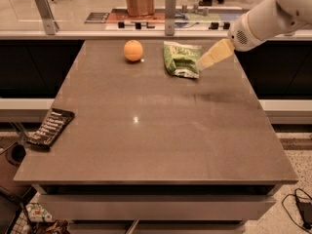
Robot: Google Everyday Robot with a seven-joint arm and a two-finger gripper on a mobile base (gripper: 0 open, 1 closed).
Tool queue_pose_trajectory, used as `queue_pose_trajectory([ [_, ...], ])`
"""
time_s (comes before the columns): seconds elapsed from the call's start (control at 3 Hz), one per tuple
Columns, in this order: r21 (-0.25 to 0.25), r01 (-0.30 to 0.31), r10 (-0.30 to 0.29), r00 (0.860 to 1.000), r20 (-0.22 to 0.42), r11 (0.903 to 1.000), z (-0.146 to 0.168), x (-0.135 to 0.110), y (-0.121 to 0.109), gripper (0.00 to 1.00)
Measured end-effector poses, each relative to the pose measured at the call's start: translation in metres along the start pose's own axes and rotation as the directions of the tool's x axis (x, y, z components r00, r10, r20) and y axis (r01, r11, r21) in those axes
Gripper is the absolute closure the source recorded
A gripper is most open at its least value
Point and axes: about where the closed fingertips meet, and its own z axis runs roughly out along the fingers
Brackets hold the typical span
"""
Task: Move green jalapeno chip bag near rxbar chocolate
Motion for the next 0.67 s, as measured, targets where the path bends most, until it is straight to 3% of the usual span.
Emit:
queue_pose_trajectory([
  [0.33,-0.032,-0.058,0.058,0.998,-0.006,0.9978,0.025,0.006,-0.006,0.00],
  [0.67,-0.063,-0.077,0.076,0.997,-0.004,0.9951,0.043,0.004,-0.004,0.00],
])
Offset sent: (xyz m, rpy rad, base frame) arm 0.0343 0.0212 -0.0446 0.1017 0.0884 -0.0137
